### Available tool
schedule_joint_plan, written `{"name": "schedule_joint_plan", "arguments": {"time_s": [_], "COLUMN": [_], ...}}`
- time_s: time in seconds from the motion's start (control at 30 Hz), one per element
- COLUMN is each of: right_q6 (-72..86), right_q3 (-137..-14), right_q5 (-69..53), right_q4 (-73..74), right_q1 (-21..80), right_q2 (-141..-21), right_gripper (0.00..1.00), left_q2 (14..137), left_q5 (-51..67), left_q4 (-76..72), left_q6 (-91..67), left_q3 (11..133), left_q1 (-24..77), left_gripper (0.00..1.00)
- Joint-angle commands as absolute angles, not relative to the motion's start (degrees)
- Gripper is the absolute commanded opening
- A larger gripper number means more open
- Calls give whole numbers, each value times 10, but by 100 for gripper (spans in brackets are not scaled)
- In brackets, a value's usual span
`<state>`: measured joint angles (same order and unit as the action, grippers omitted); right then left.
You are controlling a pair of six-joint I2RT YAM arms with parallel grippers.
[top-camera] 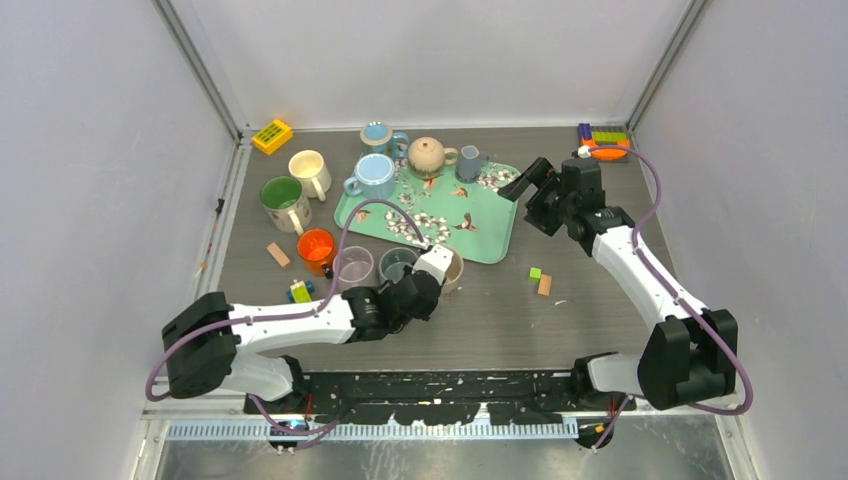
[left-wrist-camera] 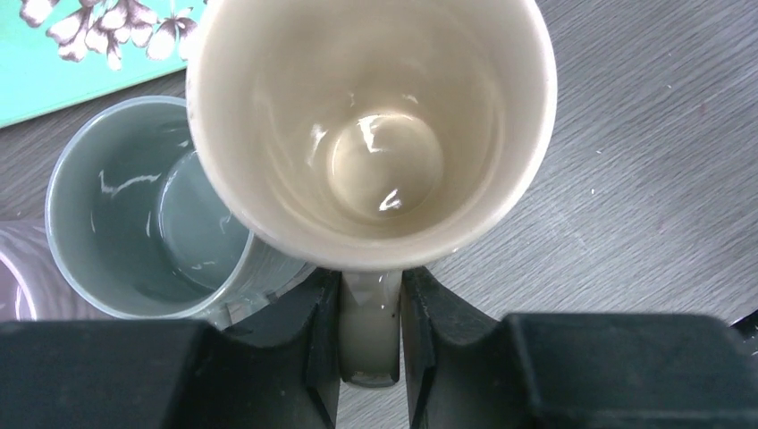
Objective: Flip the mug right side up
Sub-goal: Place the cup at the center of the board.
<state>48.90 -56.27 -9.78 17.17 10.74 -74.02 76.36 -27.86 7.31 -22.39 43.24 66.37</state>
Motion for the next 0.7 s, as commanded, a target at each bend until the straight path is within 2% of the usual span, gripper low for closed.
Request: {"name": "schedule_joint_plan", "arguments": {"time_s": [0.0, 0.33, 0.43, 0.63, 0.67], "right_q6": [469, 400, 371, 288, 272], "right_q3": [-579, -633, -671, -746, -762], "right_q5": [-107, -108, -109, -95, -94], "right_q4": [159, 167, 161, 129, 126], "right_q1": [106, 110, 116, 133, 134], "right_q2": [-744, -807, -850, -929, -945], "right_gripper": [100, 100, 100, 100, 100], "left_q2": [764, 726, 703, 657, 648], "left_q5": [-307, -307, -307, -332, -336], "left_q4": [76, 159, 192, 296, 309], "left_q6": [-238, -256, -257, -285, -290], "left_q3": [450, 481, 496, 552, 559], "left_q1": [662, 663, 663, 662, 661], "left_gripper": [31, 70, 78, 99, 100]}}
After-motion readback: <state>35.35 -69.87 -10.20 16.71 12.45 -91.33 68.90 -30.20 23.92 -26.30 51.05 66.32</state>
